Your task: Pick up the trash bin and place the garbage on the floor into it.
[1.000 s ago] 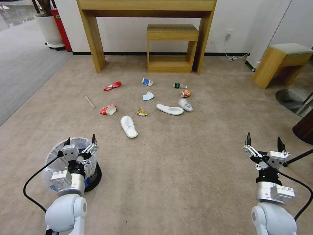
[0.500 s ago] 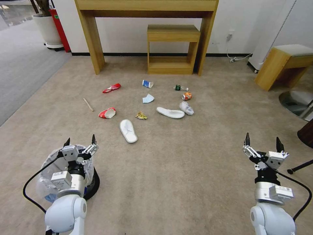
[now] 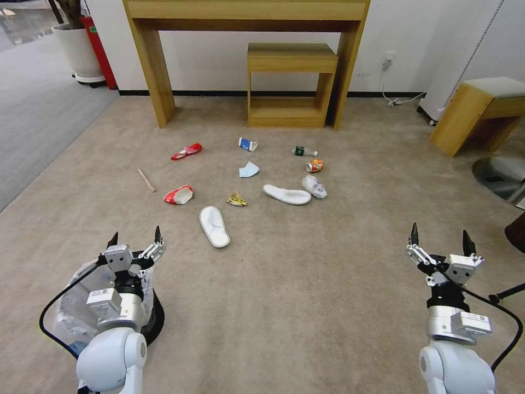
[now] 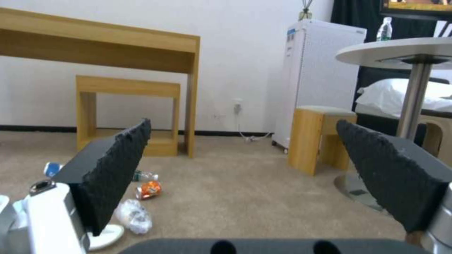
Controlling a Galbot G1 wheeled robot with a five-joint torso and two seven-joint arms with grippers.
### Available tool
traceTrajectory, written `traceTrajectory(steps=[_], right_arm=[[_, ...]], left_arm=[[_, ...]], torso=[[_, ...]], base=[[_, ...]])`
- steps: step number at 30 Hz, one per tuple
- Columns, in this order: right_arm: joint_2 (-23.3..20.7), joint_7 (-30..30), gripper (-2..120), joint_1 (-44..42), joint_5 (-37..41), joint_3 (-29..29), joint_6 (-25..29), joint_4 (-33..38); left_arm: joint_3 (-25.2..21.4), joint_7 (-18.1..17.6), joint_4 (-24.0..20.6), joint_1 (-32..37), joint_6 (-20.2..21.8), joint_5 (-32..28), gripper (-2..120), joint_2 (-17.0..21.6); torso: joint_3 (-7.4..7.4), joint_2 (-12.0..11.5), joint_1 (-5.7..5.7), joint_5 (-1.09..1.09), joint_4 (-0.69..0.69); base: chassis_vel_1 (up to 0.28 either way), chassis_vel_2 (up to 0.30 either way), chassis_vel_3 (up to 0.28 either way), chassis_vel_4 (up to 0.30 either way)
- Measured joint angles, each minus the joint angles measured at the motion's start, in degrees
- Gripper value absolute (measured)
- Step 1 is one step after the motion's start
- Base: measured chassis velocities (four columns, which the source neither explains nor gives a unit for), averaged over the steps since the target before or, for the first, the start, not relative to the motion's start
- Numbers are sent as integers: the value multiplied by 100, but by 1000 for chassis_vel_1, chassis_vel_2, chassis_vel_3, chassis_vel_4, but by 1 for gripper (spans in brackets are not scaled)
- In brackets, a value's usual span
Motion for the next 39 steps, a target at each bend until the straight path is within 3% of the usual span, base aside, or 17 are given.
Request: traceTrajectory(steps=[39], right_arm=[[24,138,100,23,-58,-67,150,-57]], left_arm=[[-1,7,-33,44,-29,34,100,-3]], torso=[[0,0,0,0,0]], base=[[-38,36,36,-38]])
